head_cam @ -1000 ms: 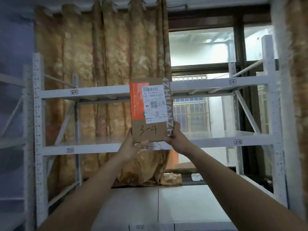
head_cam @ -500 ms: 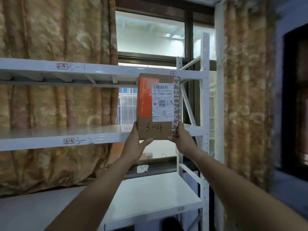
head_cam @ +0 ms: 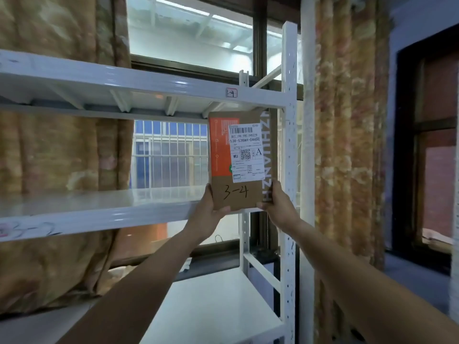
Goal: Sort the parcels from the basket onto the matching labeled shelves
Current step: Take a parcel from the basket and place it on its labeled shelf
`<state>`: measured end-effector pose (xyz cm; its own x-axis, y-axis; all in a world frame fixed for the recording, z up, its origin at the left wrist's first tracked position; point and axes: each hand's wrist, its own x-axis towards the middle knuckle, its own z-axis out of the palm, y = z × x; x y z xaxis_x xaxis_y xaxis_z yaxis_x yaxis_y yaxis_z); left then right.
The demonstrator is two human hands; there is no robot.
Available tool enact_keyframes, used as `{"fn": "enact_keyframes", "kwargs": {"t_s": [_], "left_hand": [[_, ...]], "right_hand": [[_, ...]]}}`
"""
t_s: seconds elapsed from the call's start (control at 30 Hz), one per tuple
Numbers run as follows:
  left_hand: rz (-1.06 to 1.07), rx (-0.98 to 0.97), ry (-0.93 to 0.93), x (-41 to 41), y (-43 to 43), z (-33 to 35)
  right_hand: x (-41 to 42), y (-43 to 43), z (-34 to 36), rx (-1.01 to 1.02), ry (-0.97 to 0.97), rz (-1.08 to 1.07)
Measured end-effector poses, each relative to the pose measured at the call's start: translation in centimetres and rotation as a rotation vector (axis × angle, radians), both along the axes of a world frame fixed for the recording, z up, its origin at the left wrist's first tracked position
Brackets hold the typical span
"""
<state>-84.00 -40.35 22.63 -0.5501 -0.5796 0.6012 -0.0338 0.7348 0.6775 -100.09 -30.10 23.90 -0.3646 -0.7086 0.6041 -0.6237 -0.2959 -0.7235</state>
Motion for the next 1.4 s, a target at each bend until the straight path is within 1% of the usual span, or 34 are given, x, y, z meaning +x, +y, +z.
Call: {"fn": "enact_keyframes", "kwargs": {"t_s": [0.07,0.2,0.4,0.57,0.7,0.77,0.87,0.93,1.03,1.13,1.27,1.4], "left_hand": [[-0.03,-0.009,-0.026,-1.5,-2.5,1.4],[0.008,-0.086,-0.037,-4.7,-6.7,3.6],[0.117,-0.054,-0.091,-8.8,-10.2,2.3],[0.195,-0.02,-0.12,-12.0,-10.9,1.5],[0.262,-0.014,-0.147,-14.3,-11.0,1.1],[0.286,-0.015,-0.173,-15.2,-10.9,1.1],[0.329,-0.014,-0.238,-16.3,-11.0,0.8],[0.406,-0.058,-0.316,-17.2,-11.3,0.7],[0.505,-0.122,-0.443,-18.2,-11.6,0.8],[0.536,-0.126,-0.537,-19.3,-11.7,1.1],[0.58,-0.103,-0.558,-20.0,-11.8,1.3],[0.594,-0.143,-0.508,-19.9,-11.9,0.6]], "right_hand": [[-1.6,-2.4,1.2,-0.006,0.007,-0.007],[-4.9,-6.6,3.1,-0.032,0.022,-0.033],[-9.3,-10.5,2.6,0.054,0.095,-0.079],[-12.0,-12.1,1.6,0.053,0.112,-0.08],[-13.8,-13.0,0.3,-0.01,0.021,-0.058],[-14.5,-13.2,-0.2,-0.005,0.012,-0.057],[-15.7,-13.4,-1.0,0.012,-0.004,-0.034],[-16.6,-13.6,-1.3,0.007,-0.014,-0.031],[-17.6,-13.7,-1.2,0.013,-0.011,-0.075],[-18.4,-13.6,-1.3,0.006,-0.016,-0.102],[-18.4,-13.8,-1.1,0.003,-0.032,-0.179],[-17.2,-14.2,-1.0,-0.059,-0.041,-0.294]]}}
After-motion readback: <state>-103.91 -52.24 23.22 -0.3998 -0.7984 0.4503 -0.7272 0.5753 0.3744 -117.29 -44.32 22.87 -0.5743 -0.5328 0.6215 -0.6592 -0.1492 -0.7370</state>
